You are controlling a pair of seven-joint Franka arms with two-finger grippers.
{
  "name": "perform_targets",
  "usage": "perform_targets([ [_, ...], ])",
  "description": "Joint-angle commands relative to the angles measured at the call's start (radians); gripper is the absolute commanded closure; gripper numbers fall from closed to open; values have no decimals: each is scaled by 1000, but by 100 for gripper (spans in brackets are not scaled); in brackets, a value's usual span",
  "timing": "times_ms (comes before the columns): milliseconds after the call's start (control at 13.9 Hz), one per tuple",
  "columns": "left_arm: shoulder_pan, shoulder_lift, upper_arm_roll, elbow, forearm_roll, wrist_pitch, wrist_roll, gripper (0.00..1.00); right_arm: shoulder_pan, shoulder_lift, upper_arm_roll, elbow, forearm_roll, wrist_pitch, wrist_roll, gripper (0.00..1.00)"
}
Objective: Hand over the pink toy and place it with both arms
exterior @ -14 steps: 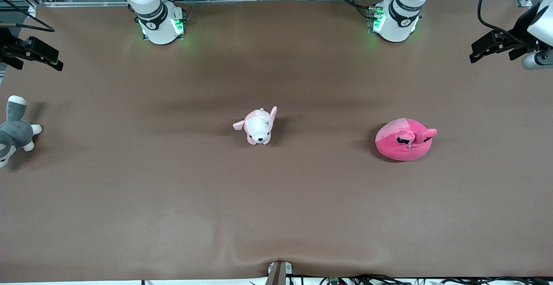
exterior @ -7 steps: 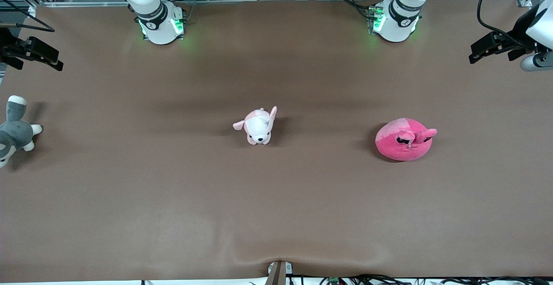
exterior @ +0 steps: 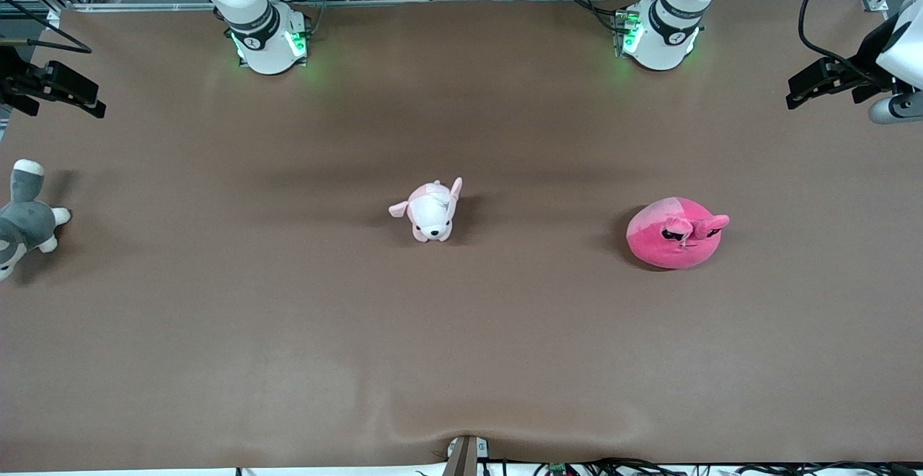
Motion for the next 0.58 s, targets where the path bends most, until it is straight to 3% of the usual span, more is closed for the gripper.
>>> perform_targets([
  [0, 4, 1, -9, -7, 33, 4, -4, 0, 3, -16, -1, -12, 1, -4, 1, 0],
  [504, 4, -7, -14, -5, 32, 34, -6, 0, 3, -16, -1, -11, -1, -5, 1, 0],
])
